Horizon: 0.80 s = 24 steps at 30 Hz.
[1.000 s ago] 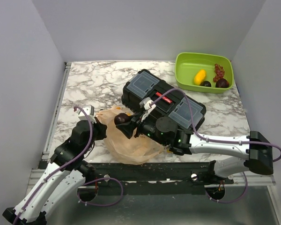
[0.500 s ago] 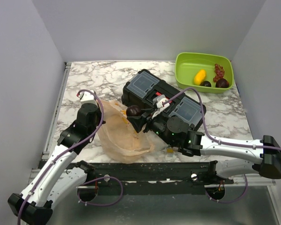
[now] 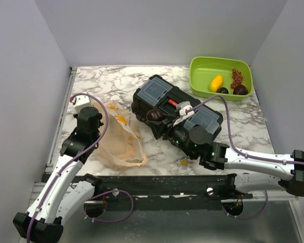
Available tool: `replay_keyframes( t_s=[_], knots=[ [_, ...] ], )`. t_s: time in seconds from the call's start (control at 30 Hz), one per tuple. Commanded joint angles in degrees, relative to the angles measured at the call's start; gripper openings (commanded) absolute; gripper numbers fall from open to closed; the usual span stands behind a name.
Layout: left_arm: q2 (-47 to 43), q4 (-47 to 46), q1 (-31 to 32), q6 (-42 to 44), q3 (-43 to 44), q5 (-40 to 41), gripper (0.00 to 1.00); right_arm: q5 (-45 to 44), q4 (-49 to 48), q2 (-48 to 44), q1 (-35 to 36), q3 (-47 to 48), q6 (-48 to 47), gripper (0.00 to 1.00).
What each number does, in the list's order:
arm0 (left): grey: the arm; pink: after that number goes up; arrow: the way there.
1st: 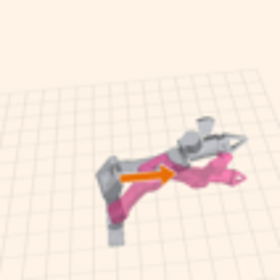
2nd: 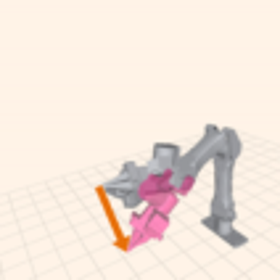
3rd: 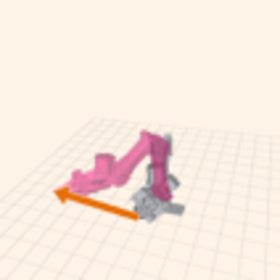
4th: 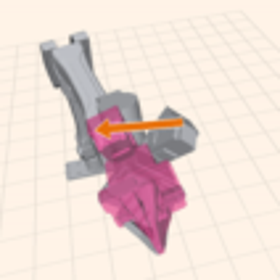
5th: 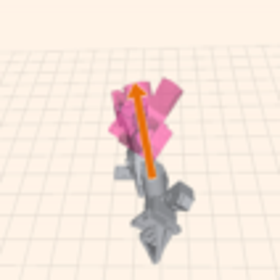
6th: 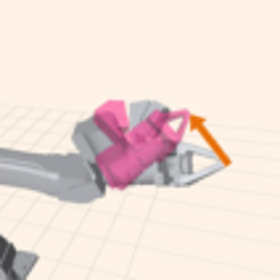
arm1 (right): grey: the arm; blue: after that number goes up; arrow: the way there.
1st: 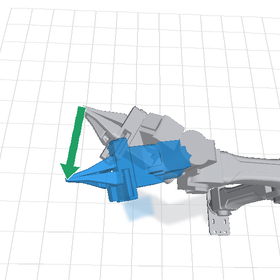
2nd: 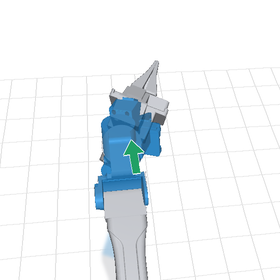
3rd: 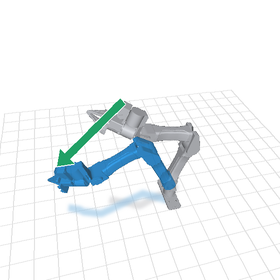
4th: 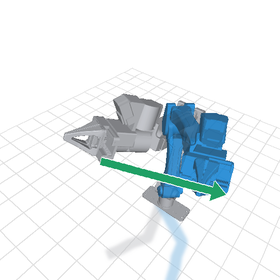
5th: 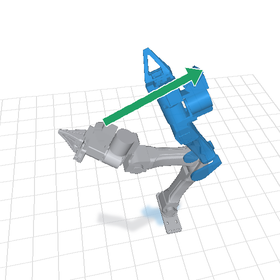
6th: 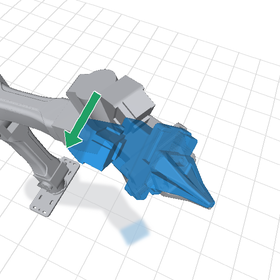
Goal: Take the fake fruits out of the plastic bag
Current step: Move the plastic bag to the center of the board.
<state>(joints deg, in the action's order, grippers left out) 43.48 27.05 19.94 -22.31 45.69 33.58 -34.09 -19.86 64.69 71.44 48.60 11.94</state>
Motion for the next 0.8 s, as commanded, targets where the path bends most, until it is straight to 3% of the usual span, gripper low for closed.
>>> replay_keyframes(
  t_s=[0.0,0.03,0.1,0.13,0.27,0.33,0.6,0.77],
  knots=[
    [0.59,-2.92,-0.52,0.13,1.72,6.46,0.06,-2.81,1.21,-0.50,-0.57,-1.02,-0.50,0.04],
    [1.00,-2.43,-0.61,-1.04,1.94,5.82,0.19,-3.27,1.33,-0.27,-0.69,-0.78,-0.44,0.04],
    [1.68,-2.61,-0.61,-1.29,1.79,4.39,0.55,-4.27,2.96,0.47,-1.24,0.43,0.11,0.03],
    [1.75,-2.67,-0.61,-1.32,1.69,4.06,0.67,-4.62,3.85,0.78,-1.56,1.09,0.40,0.02],
    [0.53,-3.84,-0.61,1.39,2.15,0.37,0.94,-4.74,7.78,2.37,-4.71,4.04,1.82,0.01],
    [0.19,-1.05,-0.61,1.67,5.45,-1.35,0.99,-3.63,10.39,3.29,-7.33,5.71,2.92,0.01],
    [-0.85,10.23,0.60,0.60,20.99,-4.89,0.99,-2.27,15.97,5.30,-16.13,9.58,4.85,0.01],
    [-0.52,9.38,1.34,9.26,27.85,-20.37,0.97,-1.16,19.23,6.50,-23.52,11.05,5.92,0.01]
  ],
)
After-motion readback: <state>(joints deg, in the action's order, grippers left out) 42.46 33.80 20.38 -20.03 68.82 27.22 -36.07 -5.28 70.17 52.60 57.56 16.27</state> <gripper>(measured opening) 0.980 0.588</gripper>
